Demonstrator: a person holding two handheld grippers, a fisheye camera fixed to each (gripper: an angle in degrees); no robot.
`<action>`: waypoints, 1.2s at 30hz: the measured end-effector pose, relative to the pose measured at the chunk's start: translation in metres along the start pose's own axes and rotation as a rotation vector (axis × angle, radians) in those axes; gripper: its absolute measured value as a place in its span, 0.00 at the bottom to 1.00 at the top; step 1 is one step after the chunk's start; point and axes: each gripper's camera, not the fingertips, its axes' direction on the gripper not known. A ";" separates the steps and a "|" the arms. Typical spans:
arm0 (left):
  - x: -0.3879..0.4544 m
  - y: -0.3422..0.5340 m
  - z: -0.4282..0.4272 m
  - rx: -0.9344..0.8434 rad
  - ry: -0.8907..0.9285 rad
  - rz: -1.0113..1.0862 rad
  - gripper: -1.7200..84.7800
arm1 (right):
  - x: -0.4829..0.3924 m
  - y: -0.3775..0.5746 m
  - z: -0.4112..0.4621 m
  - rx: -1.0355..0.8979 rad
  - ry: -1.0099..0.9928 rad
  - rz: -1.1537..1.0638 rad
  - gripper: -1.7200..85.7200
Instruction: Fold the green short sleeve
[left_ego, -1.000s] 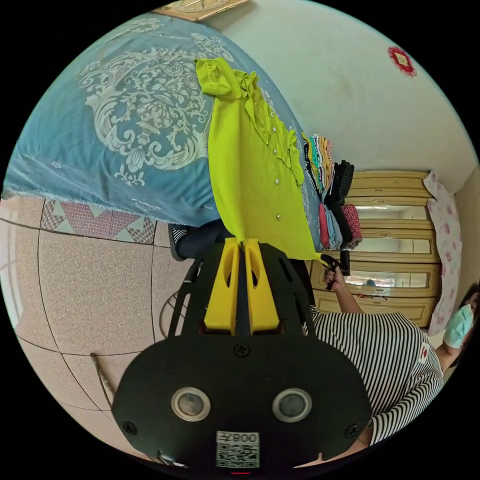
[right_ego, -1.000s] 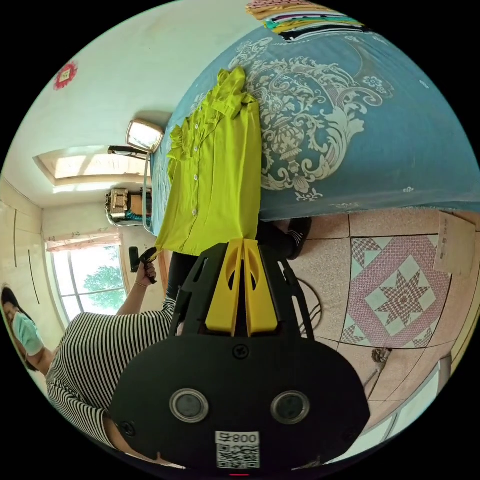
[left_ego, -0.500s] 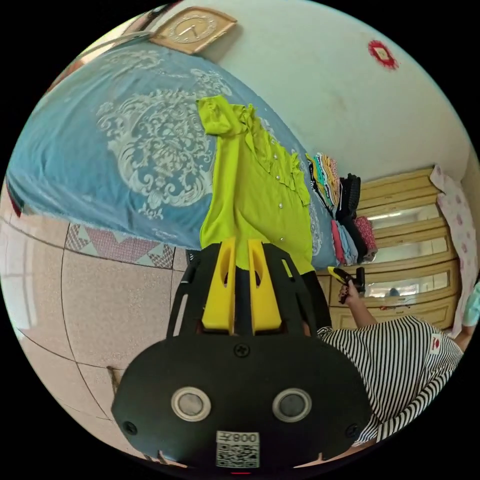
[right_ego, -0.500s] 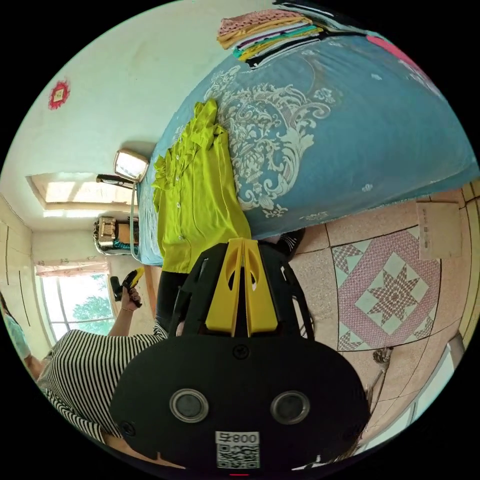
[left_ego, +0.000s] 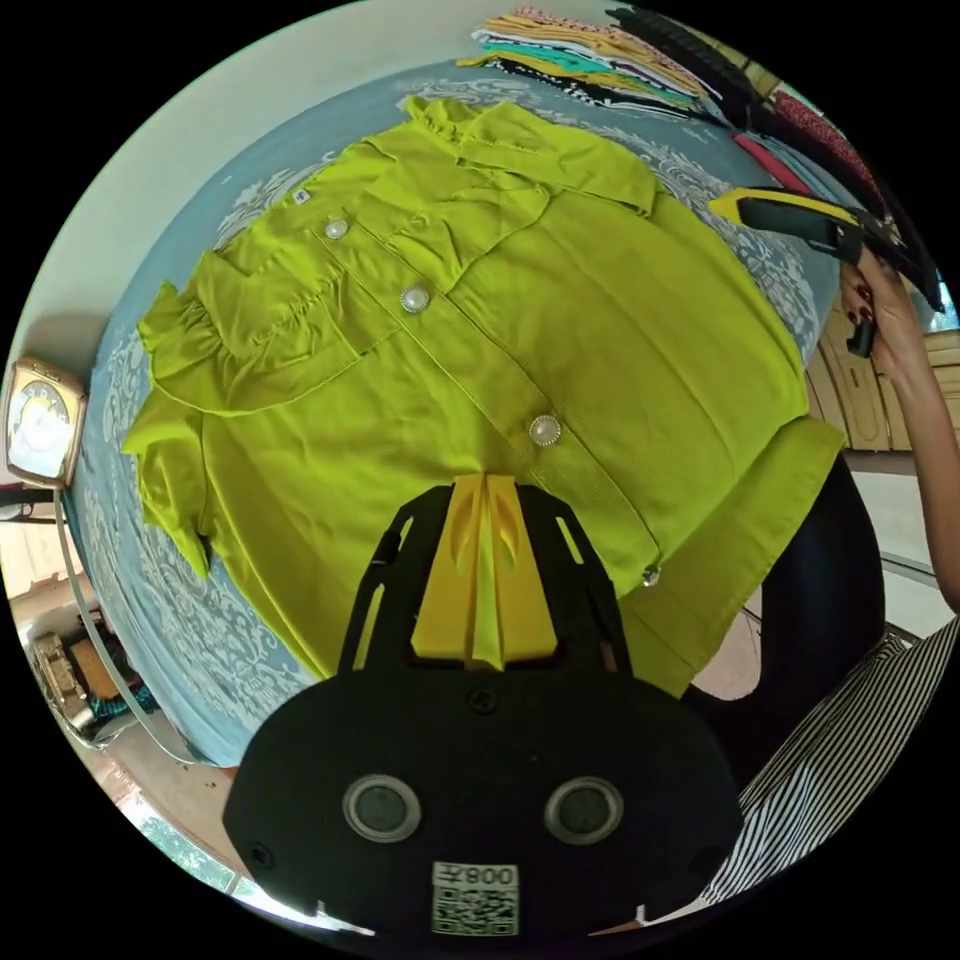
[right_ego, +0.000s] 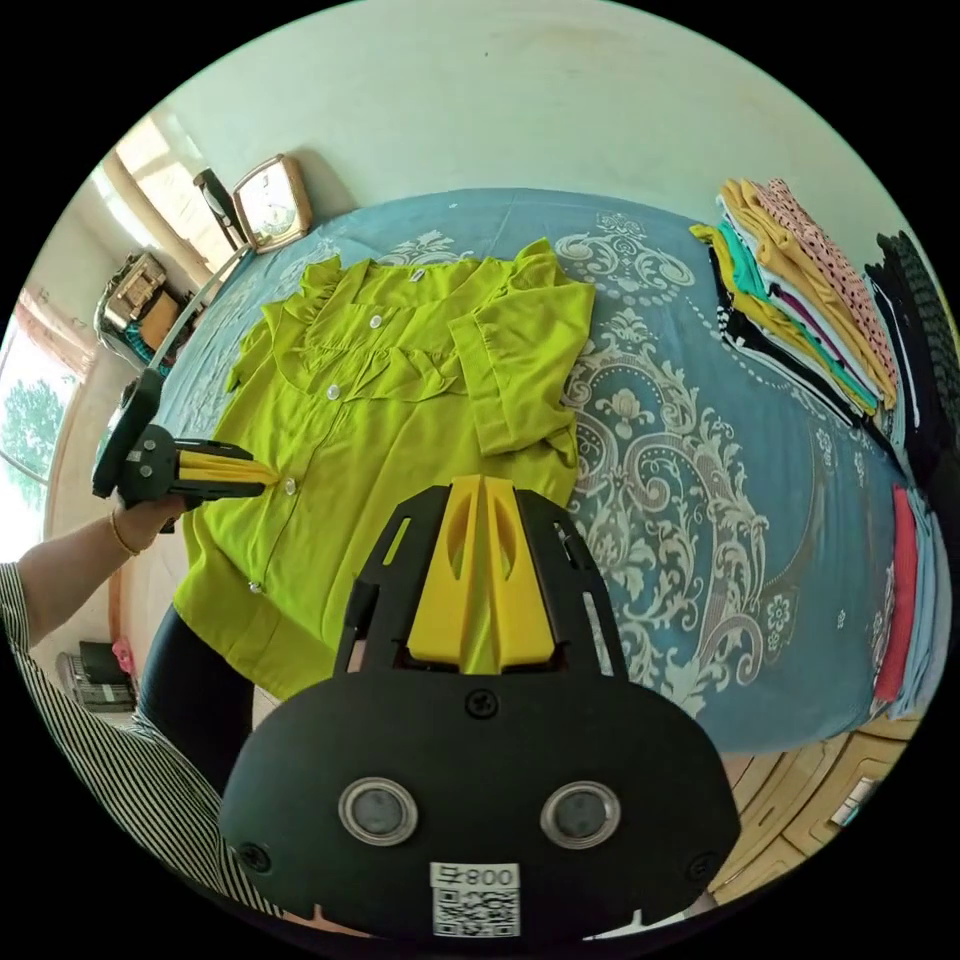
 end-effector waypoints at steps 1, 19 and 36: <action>0.002 -0.005 -0.003 -0.001 -0.001 0.001 0.03 | -0.005 -0.004 0.003 0.007 0.013 -0.012 0.04; -0.059 -0.347 -0.140 0.314 0.327 -0.071 0.09 | -0.090 -0.016 0.044 0.108 0.250 -0.138 0.08; 0.031 -0.595 -0.291 0.496 0.598 0.256 0.03 | 0.071 0.084 -0.010 0.471 0.050 0.304 0.02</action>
